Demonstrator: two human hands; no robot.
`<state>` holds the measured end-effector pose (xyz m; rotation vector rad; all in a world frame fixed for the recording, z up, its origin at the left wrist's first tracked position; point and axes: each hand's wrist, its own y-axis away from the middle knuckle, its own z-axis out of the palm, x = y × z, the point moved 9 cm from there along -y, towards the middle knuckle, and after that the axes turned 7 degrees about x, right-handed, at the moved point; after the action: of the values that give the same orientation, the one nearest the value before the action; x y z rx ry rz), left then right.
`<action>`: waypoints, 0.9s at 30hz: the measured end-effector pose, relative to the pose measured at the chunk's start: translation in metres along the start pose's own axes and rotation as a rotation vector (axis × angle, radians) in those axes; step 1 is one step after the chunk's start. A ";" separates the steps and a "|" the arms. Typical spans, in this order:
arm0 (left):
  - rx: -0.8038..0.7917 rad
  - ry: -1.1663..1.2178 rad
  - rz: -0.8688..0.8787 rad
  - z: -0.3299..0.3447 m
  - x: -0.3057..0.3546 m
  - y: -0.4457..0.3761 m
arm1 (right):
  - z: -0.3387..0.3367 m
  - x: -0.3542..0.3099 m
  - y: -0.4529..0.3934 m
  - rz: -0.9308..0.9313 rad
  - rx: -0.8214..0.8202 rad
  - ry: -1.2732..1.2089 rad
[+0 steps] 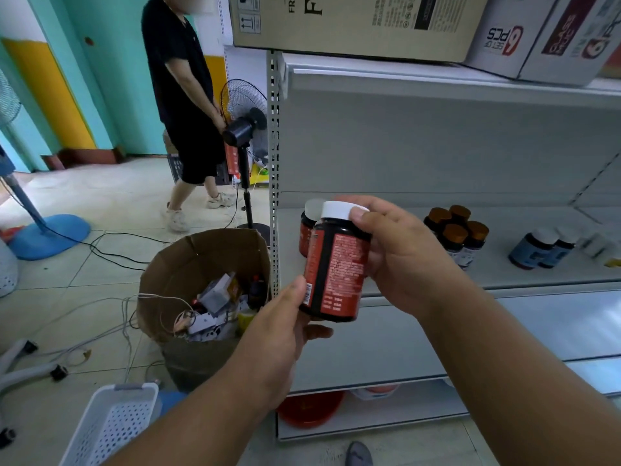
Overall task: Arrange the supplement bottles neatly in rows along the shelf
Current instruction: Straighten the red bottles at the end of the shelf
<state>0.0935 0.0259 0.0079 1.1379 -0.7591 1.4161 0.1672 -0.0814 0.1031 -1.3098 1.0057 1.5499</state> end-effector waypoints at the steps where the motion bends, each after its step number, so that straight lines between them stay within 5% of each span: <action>1: -0.011 -0.022 0.008 0.001 0.001 0.001 | -0.001 -0.002 0.000 -0.008 0.014 0.011; 16: -0.029 0.036 -0.059 -0.001 -0.003 0.004 | 0.007 -0.002 0.000 -0.013 0.034 0.112; 21: -0.081 0.235 -0.148 0.002 -0.005 0.008 | 0.015 0.008 0.003 0.061 -0.025 0.036; 27: -0.064 -0.125 0.008 -0.005 0.007 -0.002 | 0.007 -0.012 0.006 -0.124 0.151 0.141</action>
<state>0.0944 0.0331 0.0123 1.1831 -0.8925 1.3273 0.1607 -0.0779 0.1164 -1.3633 1.0855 1.2780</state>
